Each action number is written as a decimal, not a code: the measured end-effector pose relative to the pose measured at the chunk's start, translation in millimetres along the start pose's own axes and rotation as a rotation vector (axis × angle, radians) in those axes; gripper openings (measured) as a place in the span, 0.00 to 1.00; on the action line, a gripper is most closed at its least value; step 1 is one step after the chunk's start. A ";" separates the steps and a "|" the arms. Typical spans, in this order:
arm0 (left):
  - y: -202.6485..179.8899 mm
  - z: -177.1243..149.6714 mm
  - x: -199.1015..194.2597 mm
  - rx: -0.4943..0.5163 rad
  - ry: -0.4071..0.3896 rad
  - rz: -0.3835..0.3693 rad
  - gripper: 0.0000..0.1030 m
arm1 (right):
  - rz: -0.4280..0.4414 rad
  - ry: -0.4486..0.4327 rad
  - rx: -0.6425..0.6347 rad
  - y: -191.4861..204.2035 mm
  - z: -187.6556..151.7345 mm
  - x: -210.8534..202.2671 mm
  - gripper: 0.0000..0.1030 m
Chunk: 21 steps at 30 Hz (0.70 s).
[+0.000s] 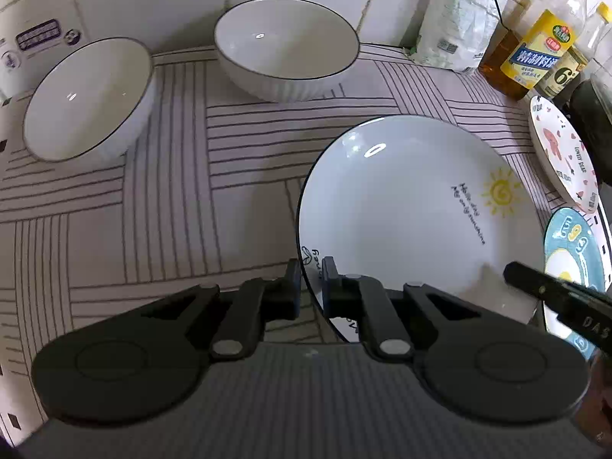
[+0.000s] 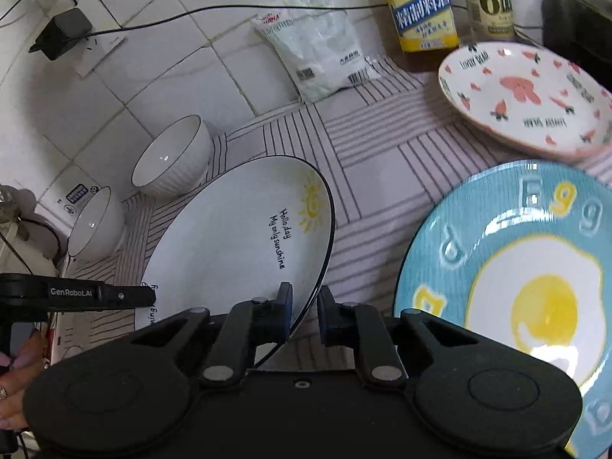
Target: Organize plates and bowls
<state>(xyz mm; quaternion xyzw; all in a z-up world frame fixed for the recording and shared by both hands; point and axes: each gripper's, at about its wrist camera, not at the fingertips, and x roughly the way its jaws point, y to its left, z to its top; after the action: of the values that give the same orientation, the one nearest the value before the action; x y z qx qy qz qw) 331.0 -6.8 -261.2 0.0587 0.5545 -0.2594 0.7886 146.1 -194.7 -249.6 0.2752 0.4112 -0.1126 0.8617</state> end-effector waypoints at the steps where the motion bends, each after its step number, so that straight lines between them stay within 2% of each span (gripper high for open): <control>1: -2.0 2.4 1.5 0.002 0.000 -0.004 0.09 | 0.003 -0.007 -0.011 -1.0 3.7 -0.4 0.17; 8: -20.8 27.2 9.2 0.028 -0.013 -0.026 0.09 | 0.013 -0.044 -0.057 -14.6 32.1 -1.3 0.17; 15: -42.5 49.8 23.5 0.068 -0.024 -0.008 0.09 | 0.029 -0.066 -0.102 -35.4 57.9 11.8 0.17; 21: -53.1 53.1 35.0 0.101 -0.018 0.021 0.11 | -0.024 -0.064 -0.115 -36.1 69.5 25.3 0.17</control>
<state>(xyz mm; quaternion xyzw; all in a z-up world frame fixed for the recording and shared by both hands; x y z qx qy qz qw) 359.4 -84.7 -262.5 0.1017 0.5329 -0.2791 0.7923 191.9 -263.0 -247.4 0.2166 0.3925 -0.1076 0.8874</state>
